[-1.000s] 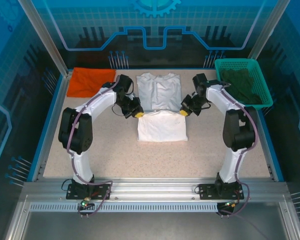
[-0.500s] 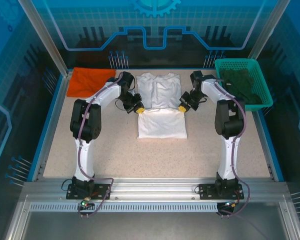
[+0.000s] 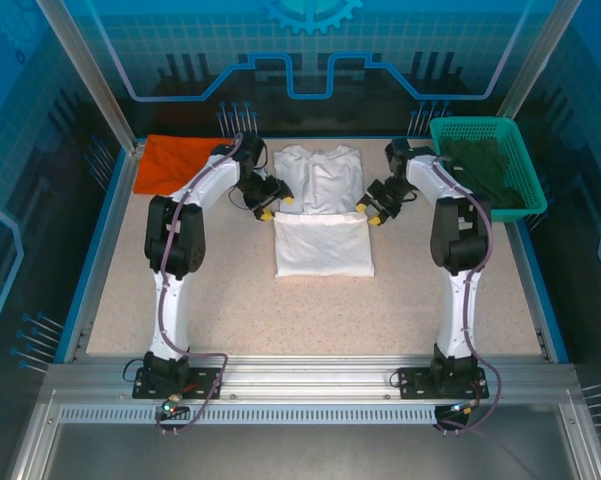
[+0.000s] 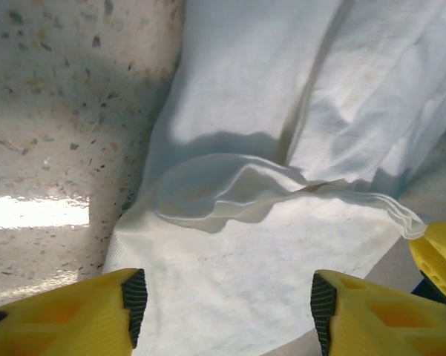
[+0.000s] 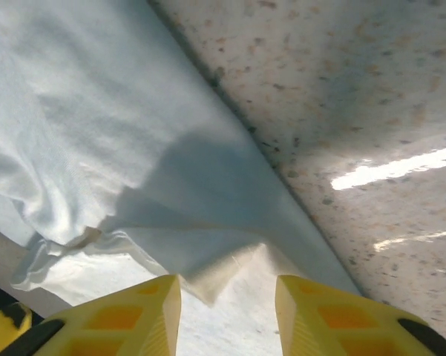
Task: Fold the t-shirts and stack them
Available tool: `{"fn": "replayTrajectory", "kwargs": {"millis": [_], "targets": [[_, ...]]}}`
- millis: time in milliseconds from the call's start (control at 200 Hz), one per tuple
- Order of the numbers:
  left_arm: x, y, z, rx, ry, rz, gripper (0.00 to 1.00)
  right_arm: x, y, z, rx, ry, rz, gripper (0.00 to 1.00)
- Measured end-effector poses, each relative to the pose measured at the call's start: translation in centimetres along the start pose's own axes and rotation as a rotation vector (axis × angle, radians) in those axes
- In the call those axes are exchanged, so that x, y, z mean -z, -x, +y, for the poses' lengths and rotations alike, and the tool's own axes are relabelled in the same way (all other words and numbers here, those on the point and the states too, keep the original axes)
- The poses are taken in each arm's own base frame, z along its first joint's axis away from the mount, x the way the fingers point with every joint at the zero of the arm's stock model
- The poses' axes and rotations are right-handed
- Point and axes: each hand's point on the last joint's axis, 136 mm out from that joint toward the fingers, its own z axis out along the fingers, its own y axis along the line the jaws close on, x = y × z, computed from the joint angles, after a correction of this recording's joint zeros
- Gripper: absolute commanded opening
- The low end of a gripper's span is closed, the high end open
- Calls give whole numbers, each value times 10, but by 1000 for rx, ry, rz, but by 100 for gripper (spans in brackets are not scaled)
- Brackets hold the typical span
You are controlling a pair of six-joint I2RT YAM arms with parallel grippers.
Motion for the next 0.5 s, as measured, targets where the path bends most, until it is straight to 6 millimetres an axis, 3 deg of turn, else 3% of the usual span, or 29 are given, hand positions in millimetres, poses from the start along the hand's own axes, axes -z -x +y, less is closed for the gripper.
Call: {"fn": "replayTrajectory", "kwargs": {"millis": [70, 160, 275, 350, 405, 500], "targets": [[9, -4, -3, -11, 4, -19, 59, 9, -13, -14, -6, -11, -18, 42], [25, -20, -9, -45, 1, -37, 44, 28, -35, -24, 16, 6, -63, 38], [32, -70, -26, -121, -22, -17, 36, 46, -72, -21, 102, 75, -127, 29], [19, -111, -35, -175, -41, 28, 35, 41, -96, -16, 159, 112, -131, 25], [1, -137, -35, -194, -39, 71, 34, 26, -110, -16, 188, 115, -111, 24], [-31, -162, -20, -194, -5, 128, 32, -4, -119, -28, 197, 79, -72, 23]]}}
